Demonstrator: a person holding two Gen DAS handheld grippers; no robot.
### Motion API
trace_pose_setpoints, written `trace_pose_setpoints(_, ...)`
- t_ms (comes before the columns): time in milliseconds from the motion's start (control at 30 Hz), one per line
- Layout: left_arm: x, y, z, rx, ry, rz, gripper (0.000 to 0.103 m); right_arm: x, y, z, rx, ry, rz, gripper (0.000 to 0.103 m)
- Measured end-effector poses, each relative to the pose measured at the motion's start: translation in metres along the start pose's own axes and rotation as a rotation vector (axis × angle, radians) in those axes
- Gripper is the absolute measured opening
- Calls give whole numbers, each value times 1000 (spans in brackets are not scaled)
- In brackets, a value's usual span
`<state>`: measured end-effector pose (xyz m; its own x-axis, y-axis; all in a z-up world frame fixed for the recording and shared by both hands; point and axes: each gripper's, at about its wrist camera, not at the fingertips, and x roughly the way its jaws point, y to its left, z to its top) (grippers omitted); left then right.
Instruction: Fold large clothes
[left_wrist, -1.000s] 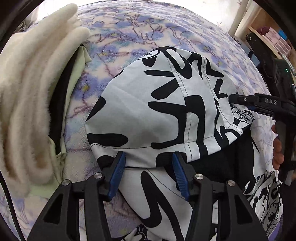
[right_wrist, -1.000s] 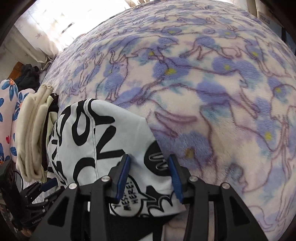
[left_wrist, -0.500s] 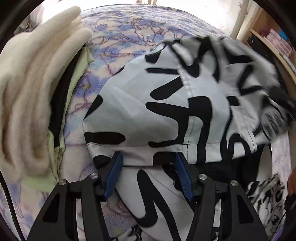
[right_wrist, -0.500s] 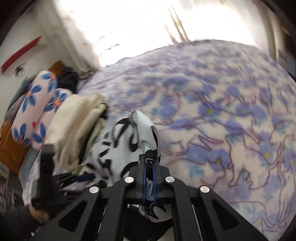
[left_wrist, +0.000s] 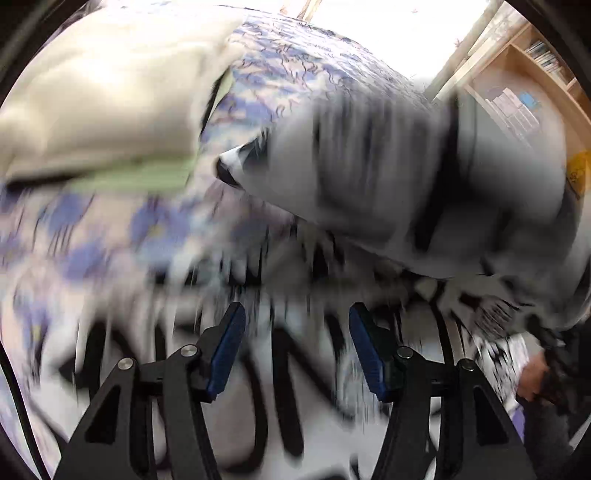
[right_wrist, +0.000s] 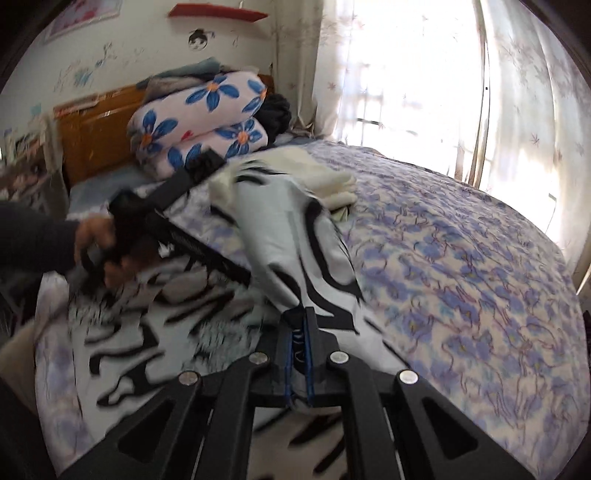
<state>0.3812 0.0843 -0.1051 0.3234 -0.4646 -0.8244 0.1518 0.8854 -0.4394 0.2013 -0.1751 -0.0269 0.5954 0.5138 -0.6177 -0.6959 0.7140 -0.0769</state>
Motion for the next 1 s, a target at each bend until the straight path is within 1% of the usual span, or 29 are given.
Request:
trace_pose_setpoints(67, -11, 3, -26, -4, 10, -30, 57, -11, 11, -23, -24, 33, -64, 6)
trace_pose_setpoints(100, -15, 3, -40, -2, 24, -49, 57, -16, 13, -36, -15, 59, -101, 6)
trace_pose_setpoints(133, -17, 3, -48, 2, 31, -68, 57, -19, 14, -44, 4, 78, -124, 7)
trace_pose_setpoints(200, -21, -2, -70, 21, 49, -104, 57, -22, 13, -62, 77, 131, -167, 9)
trace_pose_setpoints(233, -22, -6, -77, 31, 54, -116, 57, -23, 12, -71, 141, 159, -173, 9)
trace_pose_setpoints(300, -27, -11, -87, 51, 54, -149, 57, -27, 7, -87, 310, 195, -146, 10)
trace_pose_setpoints(333, -28, -13, -89, 53, 52, -163, 57, -28, 5, -92, 377, 198, -122, 10)
trace_pose_setpoints(400, -31, -16, -87, 47, 44, -196, 57, -32, 5, -105, 542, 181, -50, 10)
trace_pose_setpoints(467, -34, -10, -87, 35, 37, -221, 57, -35, 12, -113, 652, 163, 7, 10)
trace_pose_setpoints(500, -31, -8, -82, 25, 37, -229, 57, -35, 17, -115, 694, 154, 27, 14)
trace_pose_setpoints(533, -28, -8, -76, 17, 38, -234, 57, -35, 22, -117, 727, 146, 48, 22)
trace_pose_setpoints(567, -24, -6, -72, 10, 37, -235, 57, -34, 25, -119, 778, 127, 87, 28)
trace_pose_setpoints(600, -20, -3, -66, 0, 36, -234, 57, -33, 28, -122, 809, 117, 112, 38)
trace_pose_setpoints(633, -14, 3, -61, -10, 37, -237, 57, -31, 30, -124, 846, 105, 136, 40)
trace_pose_setpoints(767, 13, 15, -41, -72, 42, -268, 57, -19, 32, -124, 974, 58, 184, 40)
trace_pose_setpoints(900, 32, 14, -28, -67, 43, -295, 57, -7, 19, -118, 1065, 8, 217, 40)
trace_pose_setpoints(967, 39, 13, -23, -66, 38, -290, 56, 0, 16, -114, 1082, 5, 207, 40)
trace_pose_setpoints(1000, 43, 11, -21, -68, 29, -283, 53, 4, 15, -112, 1089, 7, 199, 40)
